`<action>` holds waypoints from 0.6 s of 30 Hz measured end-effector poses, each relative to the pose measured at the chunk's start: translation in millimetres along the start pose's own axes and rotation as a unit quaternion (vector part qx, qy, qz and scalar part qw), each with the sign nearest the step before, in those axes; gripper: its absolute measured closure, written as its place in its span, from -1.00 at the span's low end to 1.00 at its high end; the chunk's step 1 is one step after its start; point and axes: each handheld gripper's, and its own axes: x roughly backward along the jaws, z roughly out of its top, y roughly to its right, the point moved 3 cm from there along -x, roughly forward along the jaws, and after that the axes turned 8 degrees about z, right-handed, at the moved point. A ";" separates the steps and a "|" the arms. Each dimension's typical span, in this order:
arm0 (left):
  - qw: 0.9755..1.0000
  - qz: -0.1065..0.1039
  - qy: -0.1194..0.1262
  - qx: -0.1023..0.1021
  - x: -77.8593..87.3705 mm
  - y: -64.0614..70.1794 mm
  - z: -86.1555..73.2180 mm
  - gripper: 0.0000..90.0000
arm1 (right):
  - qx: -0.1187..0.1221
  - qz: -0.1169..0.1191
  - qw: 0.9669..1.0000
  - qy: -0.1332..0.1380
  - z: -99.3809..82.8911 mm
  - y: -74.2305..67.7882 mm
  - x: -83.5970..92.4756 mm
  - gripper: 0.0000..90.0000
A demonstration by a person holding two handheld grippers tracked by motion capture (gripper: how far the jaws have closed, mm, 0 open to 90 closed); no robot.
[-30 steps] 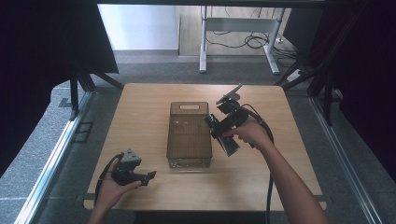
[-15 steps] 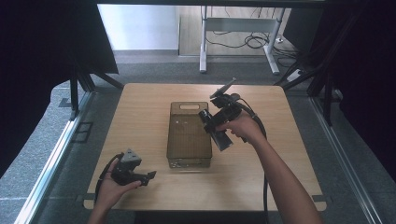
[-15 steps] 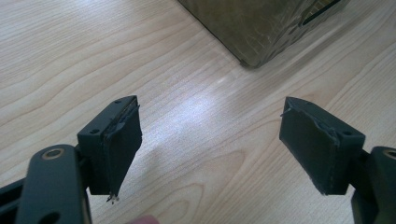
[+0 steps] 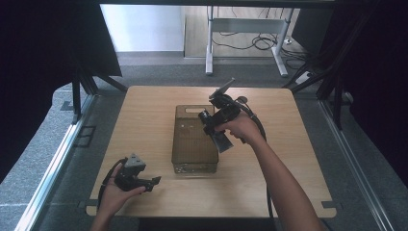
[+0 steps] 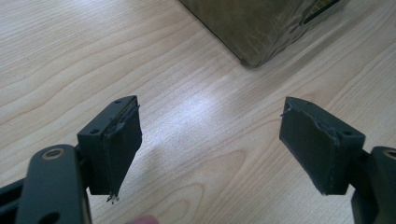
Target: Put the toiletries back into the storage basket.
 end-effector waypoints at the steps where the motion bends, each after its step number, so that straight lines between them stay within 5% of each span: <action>1: 1.000 0.000 0.000 0.000 -0.2 0.1 0.0 -0.52 | 0.000 -0.001 1.000 0.000 0.9 -0.3 -1.0 0.03; 18: 1.000 0.000 -0.001 -0.002 -0.7 -0.1 -0.2 -0.52 | -0.033 0.009 0.999 -0.005 15.9 0.2 -23.2 0.02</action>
